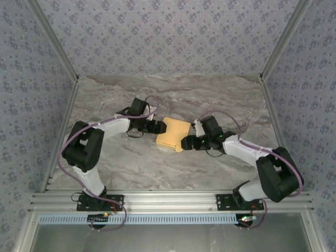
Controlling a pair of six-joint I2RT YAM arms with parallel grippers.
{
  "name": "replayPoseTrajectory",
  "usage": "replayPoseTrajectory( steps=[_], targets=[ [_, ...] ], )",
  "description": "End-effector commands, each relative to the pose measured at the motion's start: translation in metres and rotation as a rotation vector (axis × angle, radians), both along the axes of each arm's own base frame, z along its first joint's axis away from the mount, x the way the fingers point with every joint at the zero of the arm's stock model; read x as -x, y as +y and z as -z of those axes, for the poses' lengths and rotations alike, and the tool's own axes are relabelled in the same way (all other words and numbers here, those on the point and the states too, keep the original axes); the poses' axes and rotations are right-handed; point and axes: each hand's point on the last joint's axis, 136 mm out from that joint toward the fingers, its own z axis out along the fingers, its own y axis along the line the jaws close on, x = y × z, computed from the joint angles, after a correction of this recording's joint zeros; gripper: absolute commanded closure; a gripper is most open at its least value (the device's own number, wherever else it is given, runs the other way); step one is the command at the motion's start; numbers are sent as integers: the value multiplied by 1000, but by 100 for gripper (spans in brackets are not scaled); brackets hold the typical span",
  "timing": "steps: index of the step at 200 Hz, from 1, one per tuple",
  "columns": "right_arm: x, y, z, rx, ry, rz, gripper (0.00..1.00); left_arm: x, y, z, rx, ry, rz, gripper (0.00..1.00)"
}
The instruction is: Fold the paper box
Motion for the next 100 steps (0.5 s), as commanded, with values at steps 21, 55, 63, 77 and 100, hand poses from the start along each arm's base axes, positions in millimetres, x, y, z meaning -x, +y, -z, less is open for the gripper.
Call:
replayPoseTrajectory(
  steps=[21,55,63,77,100],
  targets=[
    [-17,11,-7,-155,35,53,36,-13,-3,-13,2,-24,-23,31],
    [-36,-1,-10,-215,37,102,38,-10,-16,-7,29,5,-11,34],
    [-37,0,-10,-220,38,95,39,-8,-20,-4,33,12,-4,34],
    [-36,3,-9,-233,52,82,41,-8,-23,-1,35,19,-3,34],
    [-31,8,-4,-244,70,69,44,-9,-25,-2,39,17,-3,34]
  ],
)
